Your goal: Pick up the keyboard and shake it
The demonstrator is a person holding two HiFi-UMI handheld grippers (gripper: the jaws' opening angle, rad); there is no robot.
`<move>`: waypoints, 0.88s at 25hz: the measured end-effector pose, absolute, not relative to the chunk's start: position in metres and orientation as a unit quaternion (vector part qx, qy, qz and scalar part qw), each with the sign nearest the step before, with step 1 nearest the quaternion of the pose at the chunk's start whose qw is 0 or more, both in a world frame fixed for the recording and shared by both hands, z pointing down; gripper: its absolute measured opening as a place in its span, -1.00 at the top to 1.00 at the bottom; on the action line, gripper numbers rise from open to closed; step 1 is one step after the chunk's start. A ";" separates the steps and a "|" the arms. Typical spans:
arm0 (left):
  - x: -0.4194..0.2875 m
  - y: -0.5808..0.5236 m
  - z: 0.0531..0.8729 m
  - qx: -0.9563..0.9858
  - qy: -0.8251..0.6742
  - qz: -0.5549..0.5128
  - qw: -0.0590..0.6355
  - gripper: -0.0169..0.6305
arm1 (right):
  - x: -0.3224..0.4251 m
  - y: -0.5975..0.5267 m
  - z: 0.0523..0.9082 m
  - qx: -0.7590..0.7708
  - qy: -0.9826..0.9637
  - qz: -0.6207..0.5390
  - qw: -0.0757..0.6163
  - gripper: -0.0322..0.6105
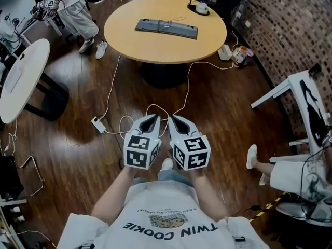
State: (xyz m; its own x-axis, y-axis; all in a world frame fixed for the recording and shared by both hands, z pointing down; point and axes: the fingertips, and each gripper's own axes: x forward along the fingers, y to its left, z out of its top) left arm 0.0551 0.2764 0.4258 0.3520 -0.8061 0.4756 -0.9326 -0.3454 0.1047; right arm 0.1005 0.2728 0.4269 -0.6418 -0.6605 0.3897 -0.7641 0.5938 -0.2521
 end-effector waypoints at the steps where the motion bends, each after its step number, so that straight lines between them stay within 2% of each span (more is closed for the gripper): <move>1: 0.057 0.263 0.425 0.802 -0.543 0.171 0.182 0.94 | 0.102 0.260 0.427 0.399 -0.885 0.201 0.129 0.90; 13: 0.055 0.142 0.440 0.795 -0.556 0.173 0.171 0.94 | 0.106 0.144 0.442 0.388 -0.892 0.195 0.128 0.89; 22: 0.016 0.022 0.454 0.812 -0.528 0.167 0.182 0.94 | 0.074 0.036 0.454 0.394 -0.886 0.191 0.150 0.88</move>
